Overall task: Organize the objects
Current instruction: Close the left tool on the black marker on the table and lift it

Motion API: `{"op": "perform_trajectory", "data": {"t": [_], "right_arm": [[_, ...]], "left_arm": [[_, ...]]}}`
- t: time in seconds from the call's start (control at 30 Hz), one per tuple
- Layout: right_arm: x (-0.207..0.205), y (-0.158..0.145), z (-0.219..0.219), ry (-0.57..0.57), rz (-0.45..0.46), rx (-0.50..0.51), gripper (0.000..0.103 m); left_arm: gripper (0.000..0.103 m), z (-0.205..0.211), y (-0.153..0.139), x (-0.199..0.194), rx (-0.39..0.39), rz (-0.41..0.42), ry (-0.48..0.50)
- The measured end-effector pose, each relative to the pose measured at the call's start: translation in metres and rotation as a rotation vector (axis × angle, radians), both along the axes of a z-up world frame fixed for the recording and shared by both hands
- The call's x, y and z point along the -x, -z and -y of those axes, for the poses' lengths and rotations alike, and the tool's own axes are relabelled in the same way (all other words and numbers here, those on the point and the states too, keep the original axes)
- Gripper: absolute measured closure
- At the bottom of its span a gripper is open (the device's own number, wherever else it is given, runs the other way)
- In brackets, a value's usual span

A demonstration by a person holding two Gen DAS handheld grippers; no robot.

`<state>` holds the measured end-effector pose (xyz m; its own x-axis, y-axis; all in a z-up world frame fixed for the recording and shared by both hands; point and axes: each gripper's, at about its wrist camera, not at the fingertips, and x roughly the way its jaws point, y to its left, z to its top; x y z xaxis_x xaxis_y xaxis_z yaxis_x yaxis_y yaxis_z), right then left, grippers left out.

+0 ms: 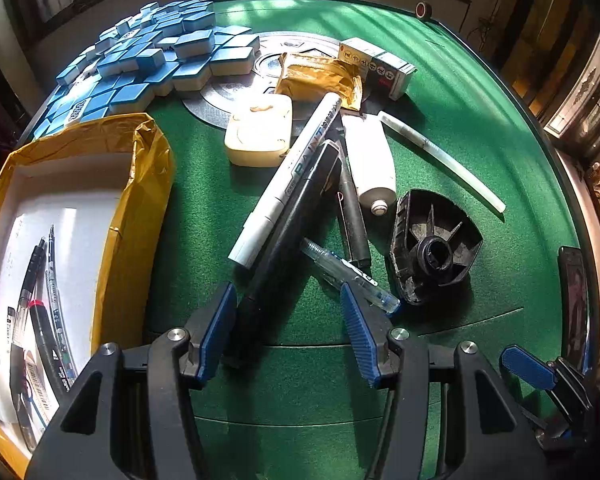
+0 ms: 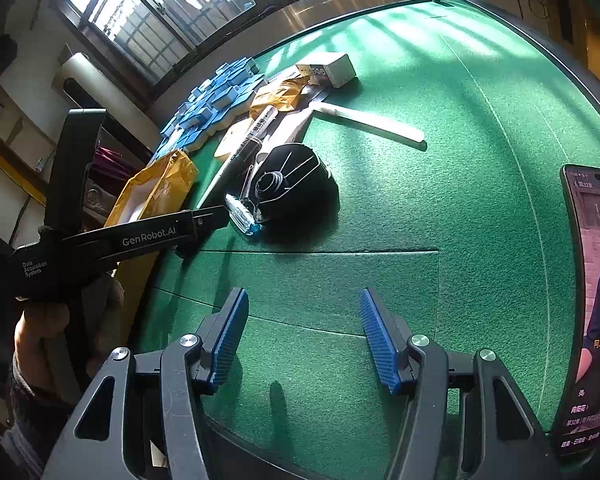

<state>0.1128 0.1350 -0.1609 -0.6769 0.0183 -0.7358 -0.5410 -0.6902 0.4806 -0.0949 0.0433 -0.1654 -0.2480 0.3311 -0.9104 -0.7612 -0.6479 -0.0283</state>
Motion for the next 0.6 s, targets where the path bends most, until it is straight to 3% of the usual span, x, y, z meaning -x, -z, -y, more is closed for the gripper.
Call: {"op": "perform_trajectory", "data": {"t": [0.13, 0.2, 0.23, 0.27, 0.6], "right_arm": [[0.001, 0.0, -0.002, 0.002, 0.008, -0.008, 0.05], [0.003, 0.0, -0.002, 0.01, 0.006, -0.013, 0.05], [0.004, 0.0, -0.002, 0.016, 0.007, -0.015, 0.05], [0.006, 0.0, -0.002, 0.02, 0.01, -0.018, 0.05], [0.038, -0.003, -0.002, 0.045, 0.016, -0.001, 0.05]], "left_arm": [[0.059, -0.009, -0.001, -0.004, -0.003, -0.024, 0.049], [0.071, -0.008, -0.001, -0.004, -0.01, -0.006, 0.063], [0.087, -0.008, 0.001, -0.005, 0.018, -0.005, 0.063], [0.089, -0.007, 0.001, -0.007, 0.028, -0.021, 0.07], [0.09, 0.026, 0.001, -0.028, 0.007, -0.003, 0.138]]}}
